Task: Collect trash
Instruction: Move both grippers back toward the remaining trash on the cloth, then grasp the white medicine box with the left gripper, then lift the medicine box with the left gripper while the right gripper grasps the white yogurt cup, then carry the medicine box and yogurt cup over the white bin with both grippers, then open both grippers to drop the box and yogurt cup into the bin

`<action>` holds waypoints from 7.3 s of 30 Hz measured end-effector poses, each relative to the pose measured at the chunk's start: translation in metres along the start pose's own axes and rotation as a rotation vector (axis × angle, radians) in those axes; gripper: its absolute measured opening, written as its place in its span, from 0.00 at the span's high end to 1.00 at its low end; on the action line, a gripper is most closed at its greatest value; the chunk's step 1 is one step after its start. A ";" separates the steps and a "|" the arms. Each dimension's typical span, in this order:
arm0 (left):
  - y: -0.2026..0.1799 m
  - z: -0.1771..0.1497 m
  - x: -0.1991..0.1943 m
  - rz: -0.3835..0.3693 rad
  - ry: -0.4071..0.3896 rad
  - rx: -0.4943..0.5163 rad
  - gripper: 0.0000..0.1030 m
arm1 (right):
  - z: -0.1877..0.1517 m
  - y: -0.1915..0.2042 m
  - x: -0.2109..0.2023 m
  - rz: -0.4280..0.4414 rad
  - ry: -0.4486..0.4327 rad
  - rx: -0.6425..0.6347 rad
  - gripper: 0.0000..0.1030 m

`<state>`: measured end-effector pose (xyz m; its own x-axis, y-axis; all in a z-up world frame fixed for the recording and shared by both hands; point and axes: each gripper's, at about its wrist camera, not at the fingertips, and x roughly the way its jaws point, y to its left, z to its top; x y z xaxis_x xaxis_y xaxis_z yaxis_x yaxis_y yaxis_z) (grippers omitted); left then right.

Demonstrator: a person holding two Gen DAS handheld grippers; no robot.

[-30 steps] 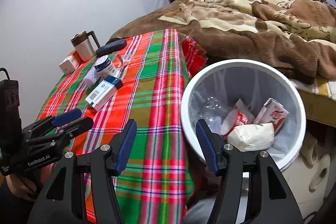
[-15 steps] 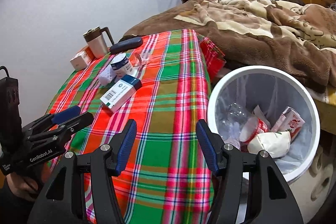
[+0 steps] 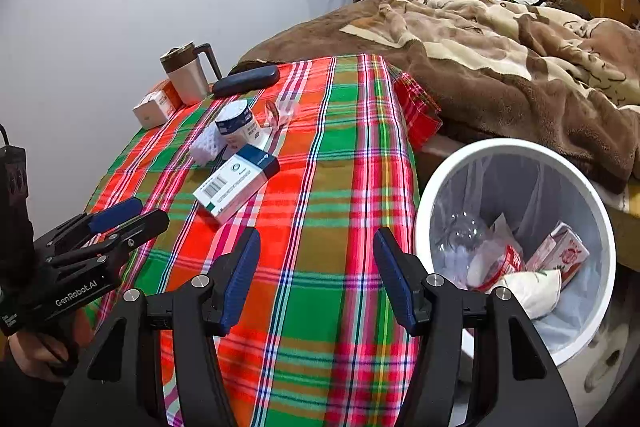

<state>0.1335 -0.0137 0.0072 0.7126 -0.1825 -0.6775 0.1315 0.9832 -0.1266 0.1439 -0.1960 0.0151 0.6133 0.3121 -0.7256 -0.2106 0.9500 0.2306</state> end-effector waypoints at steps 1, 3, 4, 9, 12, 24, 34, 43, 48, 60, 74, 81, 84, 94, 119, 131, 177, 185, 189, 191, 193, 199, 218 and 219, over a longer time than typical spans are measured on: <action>0.002 0.001 0.002 0.010 0.001 0.000 0.42 | 0.002 0.000 0.001 -0.003 -0.002 -0.003 0.42; 0.004 0.003 0.005 0.017 0.006 -0.002 0.42 | 0.004 0.002 0.002 -0.007 -0.006 -0.008 0.42; 0.005 0.003 0.007 0.019 0.009 -0.002 0.42 | 0.005 0.002 0.003 -0.007 -0.007 -0.010 0.42; 0.008 0.008 0.019 0.029 0.025 0.007 0.42 | 0.011 0.002 0.011 -0.008 -0.004 -0.014 0.42; 0.009 0.010 0.030 0.026 0.038 0.010 0.42 | 0.013 0.001 0.016 -0.005 0.000 -0.011 0.42; 0.010 0.017 0.073 -0.006 0.096 0.036 0.42 | 0.022 -0.008 0.035 -0.006 0.013 0.012 0.42; 0.004 0.018 0.102 -0.020 0.154 0.088 0.41 | 0.025 -0.016 0.041 -0.002 0.010 0.035 0.42; 0.000 0.017 0.113 -0.007 0.177 0.099 0.42 | 0.025 -0.016 0.041 0.010 0.007 0.037 0.41; 0.004 0.012 0.101 -0.036 0.167 0.066 0.43 | 0.024 -0.013 0.038 0.016 0.004 0.021 0.35; 0.029 -0.008 0.054 0.003 0.119 -0.005 0.43 | 0.031 0.018 0.038 0.058 0.022 -0.077 0.34; 0.082 0.001 0.030 0.119 0.052 -0.110 0.43 | 0.061 0.059 0.071 0.072 0.051 -0.115 0.34; 0.098 0.003 0.037 0.124 0.050 -0.148 0.43 | 0.076 0.074 0.095 0.064 0.058 -0.112 0.35; 0.102 0.002 0.040 0.122 0.051 -0.160 0.43 | 0.083 0.083 0.107 0.060 0.059 -0.123 0.35; 0.118 0.001 0.043 0.111 0.047 -0.197 0.43 | 0.095 0.103 0.141 0.059 0.070 -0.141 0.39; 0.088 0.001 0.016 0.091 0.024 -0.152 0.43 | 0.068 0.078 0.081 0.074 0.025 -0.111 0.51; 0.035 -0.004 -0.004 0.039 0.018 -0.078 0.43 | 0.031 0.037 0.029 0.067 -0.007 -0.014 0.51; -0.145 0.024 0.050 -0.224 0.080 0.185 0.43 | -0.006 -0.119 -0.051 -0.146 -0.161 0.292 0.51; -0.176 0.021 0.073 -0.285 0.116 0.229 0.43 | -0.013 -0.141 -0.048 -0.185 -0.140 0.334 0.51; -0.186 0.019 0.088 -0.307 0.143 0.249 0.43 | -0.016 -0.150 -0.044 -0.196 -0.124 0.354 0.51; -0.190 0.017 0.095 -0.312 0.156 0.254 0.43 | -0.018 -0.154 -0.041 -0.197 -0.114 0.359 0.51; -0.194 0.017 0.101 -0.317 0.164 0.259 0.43 | -0.018 -0.157 -0.039 -0.198 -0.108 0.362 0.51; -0.207 0.020 0.120 -0.353 0.180 0.269 0.43 | -0.016 -0.166 -0.031 -0.196 -0.079 0.370 0.51; -0.187 0.024 0.094 -0.329 0.115 0.239 0.43 | -0.013 -0.156 -0.041 -0.180 -0.118 0.349 0.39; -0.184 0.023 0.090 -0.324 0.112 0.235 0.43 | -0.013 -0.154 -0.042 -0.182 -0.120 0.345 0.39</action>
<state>0.1897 -0.2107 -0.0138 0.5304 -0.4691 -0.7061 0.4996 0.8459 -0.1867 0.1407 -0.3558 0.0012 0.7055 0.1187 -0.6987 0.1647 0.9314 0.3246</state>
